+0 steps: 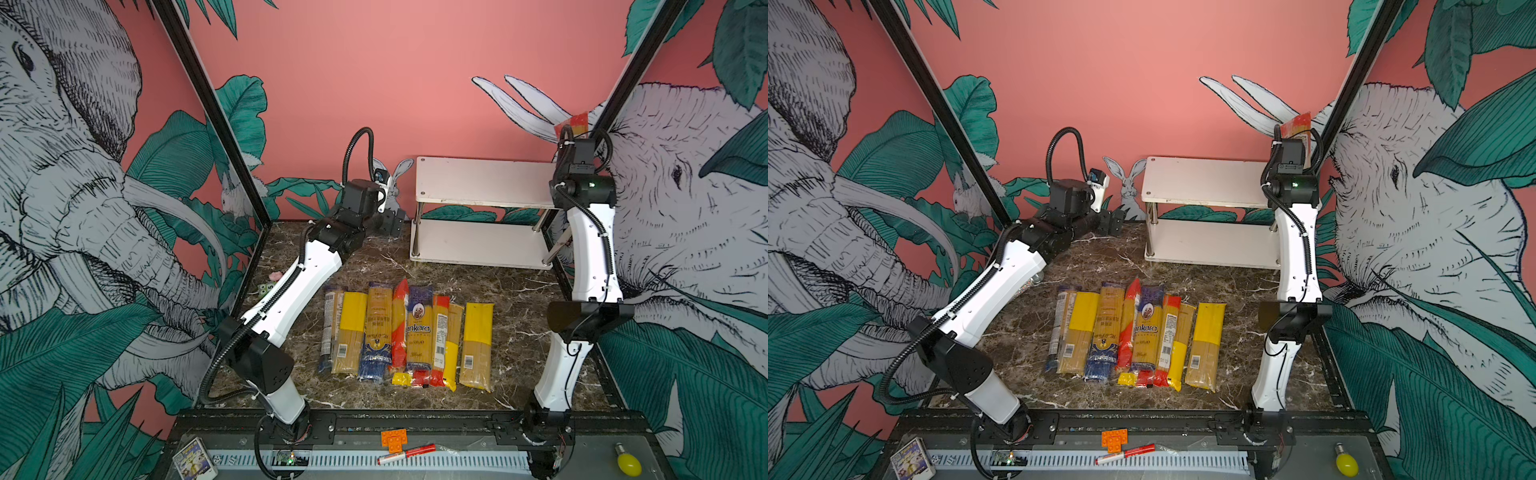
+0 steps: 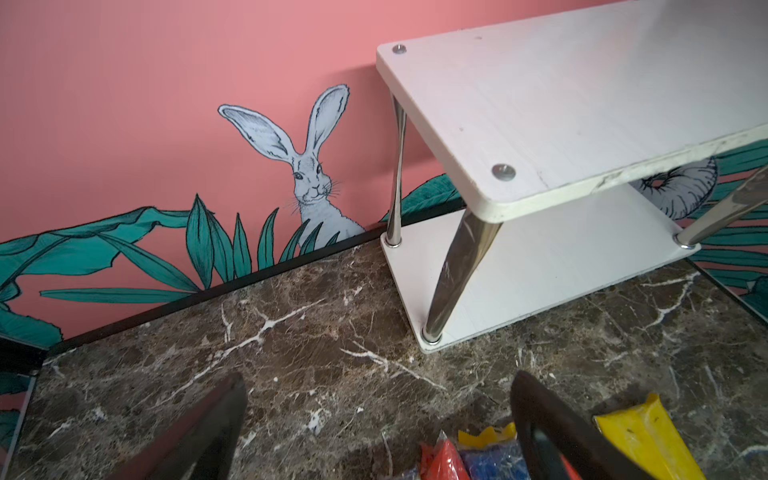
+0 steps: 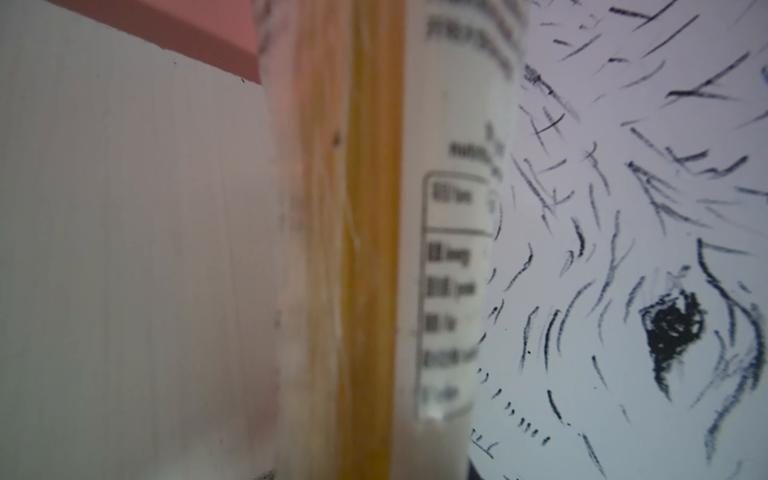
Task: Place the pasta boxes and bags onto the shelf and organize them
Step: 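Lift the red-and-white bag toward the shelf corner while the left arm rises, then stand the red-and-white bag upright beside the shelf and open the right gripper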
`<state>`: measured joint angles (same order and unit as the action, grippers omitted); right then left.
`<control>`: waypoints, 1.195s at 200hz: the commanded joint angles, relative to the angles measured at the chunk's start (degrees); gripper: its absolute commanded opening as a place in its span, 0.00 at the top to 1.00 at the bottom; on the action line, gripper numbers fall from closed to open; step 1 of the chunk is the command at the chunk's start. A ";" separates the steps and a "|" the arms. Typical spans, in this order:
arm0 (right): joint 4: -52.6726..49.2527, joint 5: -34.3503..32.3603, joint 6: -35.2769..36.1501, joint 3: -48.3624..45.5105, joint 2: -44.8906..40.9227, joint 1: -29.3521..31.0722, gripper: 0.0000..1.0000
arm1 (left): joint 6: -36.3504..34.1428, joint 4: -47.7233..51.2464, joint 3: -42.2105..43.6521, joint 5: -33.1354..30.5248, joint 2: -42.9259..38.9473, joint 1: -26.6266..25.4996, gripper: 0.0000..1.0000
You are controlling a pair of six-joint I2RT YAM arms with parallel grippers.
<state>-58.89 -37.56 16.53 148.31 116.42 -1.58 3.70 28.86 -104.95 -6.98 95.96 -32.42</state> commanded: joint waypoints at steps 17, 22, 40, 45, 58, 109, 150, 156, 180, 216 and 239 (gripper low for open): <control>8.99 -4.17 0.90 0.31 -2.10 -1.07 1.00 | 1.32 0.14 -3.01 2.65 2.35 0.26 0.01; 8.91 -4.39 1.18 0.31 -1.92 -1.05 1.00 | 1.33 0.10 -3.29 2.79 2.61 0.26 0.01; 8.41 -4.40 1.29 0.75 -1.46 -1.05 1.00 | 1.24 0.25 -4.45 3.04 3.72 0.28 0.01; 8.30 -4.42 1.18 0.69 -1.54 -1.05 1.00 | 1.28 0.31 -4.86 3.21 4.04 0.26 0.01; 8.02 -4.67 0.46 0.79 -1.55 -1.05 0.99 | 1.46 0.32 -5.63 3.70 4.72 0.32 0.01; 5.88 -4.54 -2.12 0.67 -2.25 -1.06 0.65 | 2.15 0.56 -6.06 4.20 5.35 0.26 0.01; 5.45 -4.72 -2.84 0.47 -2.36 -0.91 0.55 | 2.44 0.93 -5.92 4.18 5.08 0.28 0.01; 5.33 -4.64 -2.91 0.42 -2.45 -0.94 0.53 | 2.51 1.01 -5.88 4.32 5.02 0.27 0.01; 5.64 -4.04 -3.00 -1.39 -3.42 -0.87 0.41 | 2.70 1.19 -5.60 4.36 4.52 0.25 0.01; 7.14 -3.88 -2.70 -4.52 -5.15 -0.87 0.33 | 2.89 1.28 -4.41 4.01 3.24 0.26 0.01; 6.36 -3.73 -3.32 -4.45 -5.45 -0.87 0.28 | 3.15 1.04 -3.70 3.92 2.35 0.26 0.01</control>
<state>-54.22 -40.32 14.39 144.31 113.16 -2.42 6.07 29.54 -109.36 -3.42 102.04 -32.42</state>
